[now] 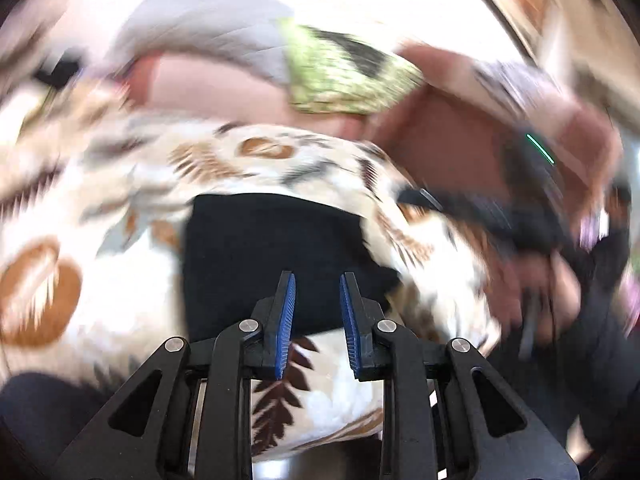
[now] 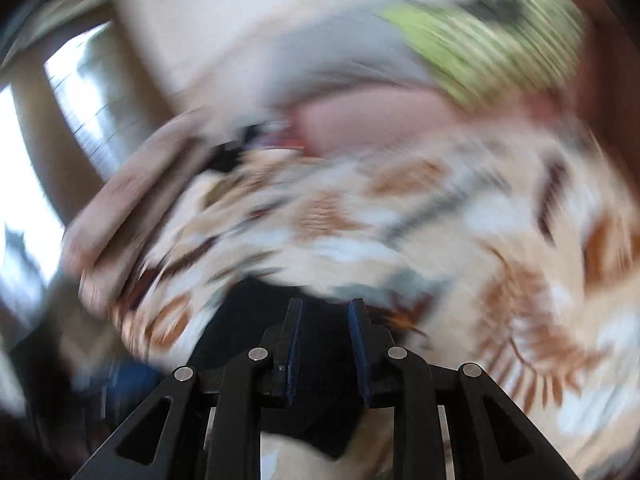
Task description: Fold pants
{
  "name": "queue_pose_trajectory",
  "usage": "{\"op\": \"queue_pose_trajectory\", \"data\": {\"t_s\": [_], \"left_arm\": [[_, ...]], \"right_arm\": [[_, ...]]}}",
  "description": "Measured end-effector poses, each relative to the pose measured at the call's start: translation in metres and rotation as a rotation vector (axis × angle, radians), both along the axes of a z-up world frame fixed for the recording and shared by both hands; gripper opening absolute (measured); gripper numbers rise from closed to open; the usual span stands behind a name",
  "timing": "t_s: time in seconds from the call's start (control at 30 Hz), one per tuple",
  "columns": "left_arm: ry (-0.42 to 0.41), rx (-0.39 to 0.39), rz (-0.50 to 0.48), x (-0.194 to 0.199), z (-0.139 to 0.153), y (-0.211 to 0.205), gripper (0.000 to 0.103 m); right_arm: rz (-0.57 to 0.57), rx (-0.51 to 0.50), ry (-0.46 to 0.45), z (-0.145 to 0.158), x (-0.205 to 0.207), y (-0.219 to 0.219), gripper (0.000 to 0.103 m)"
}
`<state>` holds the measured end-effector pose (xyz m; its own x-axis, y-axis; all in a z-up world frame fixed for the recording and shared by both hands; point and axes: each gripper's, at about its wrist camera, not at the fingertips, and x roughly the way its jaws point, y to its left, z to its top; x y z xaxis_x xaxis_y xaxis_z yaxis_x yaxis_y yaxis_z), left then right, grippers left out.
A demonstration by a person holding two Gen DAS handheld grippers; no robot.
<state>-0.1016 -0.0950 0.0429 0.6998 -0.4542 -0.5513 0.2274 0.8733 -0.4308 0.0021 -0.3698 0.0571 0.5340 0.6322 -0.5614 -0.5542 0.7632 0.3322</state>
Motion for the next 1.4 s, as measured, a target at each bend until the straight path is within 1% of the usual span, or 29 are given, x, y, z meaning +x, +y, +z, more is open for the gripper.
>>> {"op": "queue_pose_trajectory", "data": {"t_s": [0.03, 0.07, 0.13, 0.2, 0.23, 0.27, 0.3, 0.37, 0.43, 0.47, 0.5, 0.57, 0.6, 0.63, 0.7, 0.77, 0.83, 0.87, 0.9, 0.93, 0.97, 1.03, 1.1, 1.2, 1.27, 1.3, 1.33, 1.37, 1.4], "left_arm": [[0.05, -0.042, 0.025, 0.009, -0.006, 0.008, 0.021], [0.083, -0.056, 0.042, 0.013, -0.012, 0.009, 0.021], [0.159, -0.019, 0.06, 0.021, -0.029, 0.003, 0.021], [0.257, 0.026, 0.066, 0.031, -0.055, -0.008, 0.021], [0.312, 0.009, 0.064, 0.036, -0.068, -0.009, 0.02], [0.309, -0.013, 0.07, 0.035, -0.071, -0.008, 0.02], [0.306, -0.017, 0.07, 0.035, -0.07, -0.008, 0.02], [0.317, -0.017, 0.062, 0.035, -0.069, -0.009, 0.02], [0.312, -0.01, 0.057, 0.032, -0.058, -0.008, 0.02], [0.291, -0.007, 0.058, 0.033, -0.048, -0.004, 0.02], [0.253, -0.004, 0.06, 0.034, -0.035, -0.001, 0.02], [0.181, 0.017, 0.071, 0.04, -0.012, 0.005, 0.021], [0.15, 0.05, 0.084, 0.055, -0.002, 0.009, 0.025], [0.147, 0.068, 0.083, 0.072, 0.0, 0.014, 0.033], [0.186, 0.083, 0.042, 0.109, -0.006, 0.017, 0.035], [0.256, 0.092, 0.026, 0.142, -0.026, 0.017, 0.035], [0.275, 0.102, 0.032, 0.151, -0.048, 0.019, 0.036], [0.283, 0.109, 0.037, 0.152, -0.058, 0.019, 0.039], [0.282, 0.085, 0.049, 0.151, -0.065, 0.022, 0.039], [0.28, 0.077, 0.05, 0.153, -0.065, 0.022, 0.039], [0.276, 0.087, 0.048, 0.153, -0.064, 0.022, 0.039], [0.273, 0.081, 0.046, 0.153, -0.064, 0.022, 0.039], [0.256, 0.074, 0.05, 0.15, -0.061, 0.023, 0.039], [0.171, 0.066, 0.075, 0.137, -0.045, 0.022, 0.039], [0.103, 0.079, 0.053, 0.121, -0.031, 0.016, 0.039], [0.065, 0.063, 0.014, 0.108, -0.023, 0.011, 0.039], [0.052, 0.054, -0.007, 0.1, -0.021, 0.007, 0.04], [0.051, 0.06, -0.024, 0.089, -0.022, 0.002, 0.041], [0.074, 0.077, -0.029, 0.083, -0.027, -0.003, 0.041]], "right_arm": [[0.044, -0.04, -0.043, 0.0, -0.015, 0.014, 0.022], [0.076, -0.068, -0.056, -0.003, -0.022, 0.023, 0.021], [0.105, -0.182, -0.061, -0.02, -0.035, 0.047, 0.022], [0.101, -0.263, 0.016, -0.044, -0.032, 0.056, 0.022], [0.102, -0.307, 0.083, -0.06, -0.027, 0.06, 0.022], [0.109, -0.326, 0.123, -0.073, -0.023, 0.059, 0.022], [0.109, -0.309, 0.103, -0.07, -0.024, 0.056, 0.022], [0.107, -0.291, 0.127, -0.068, -0.021, 0.05, 0.022], [0.103, -0.272, 0.132, -0.066, -0.02, 0.045, 0.022], [0.104, -0.267, 0.125, -0.063, -0.021, 0.047, 0.022], [0.101, -0.253, 0.111, -0.061, -0.022, 0.051, 0.022], [0.055, -0.177, 0.04, -0.045, -0.021, 0.047, 0.022], [0.025, -0.142, -0.004, -0.037, -0.02, 0.042, 0.022], [-0.018, -0.124, -0.05, -0.03, -0.016, 0.038, 0.023], [-0.07, -0.109, -0.097, -0.024, -0.007, 0.036, 0.023], [-0.075, -0.085, -0.1, -0.025, 0.009, 0.042, 0.023], [-0.081, -0.14, -0.084, -0.037, 0.026, 0.054, 0.023], [-0.076, -0.177, -0.036, -0.048, 0.034, 0.058, 0.023], [-0.075, -0.224, 0.044, -0.064, 0.042, 0.063, 0.023], [-0.078, -0.254, 0.114, -0.081, 0.048, 0.066, 0.024], [-0.096, -0.223, 0.082, -0.081, 0.045, 0.063, 0.024], [-0.086, -0.232, 0.08, -0.078, 0.045, 0.064, 0.024], [-0.089, -0.213, 0.084, -0.078, 0.044, 0.061, 0.025], [-0.096, -0.187, 0.065, -0.069, 0.036, 0.054, 0.025], [-0.102, -0.146, -0.006, -0.054, 0.02, 0.049, 0.025], [-0.093, -0.132, -0.039, -0.047, 0.013, 0.048, 0.025], [-0.063, -0.122, -0.078, -0.038, -0.001, 0.048, 0.025], [-0.042, -0.121, -0.09, -0.036, -0.006, 0.05, 0.025], [-0.014, -0.125, -0.094, -0.034, -0.014, 0.052, 0.025]]}}
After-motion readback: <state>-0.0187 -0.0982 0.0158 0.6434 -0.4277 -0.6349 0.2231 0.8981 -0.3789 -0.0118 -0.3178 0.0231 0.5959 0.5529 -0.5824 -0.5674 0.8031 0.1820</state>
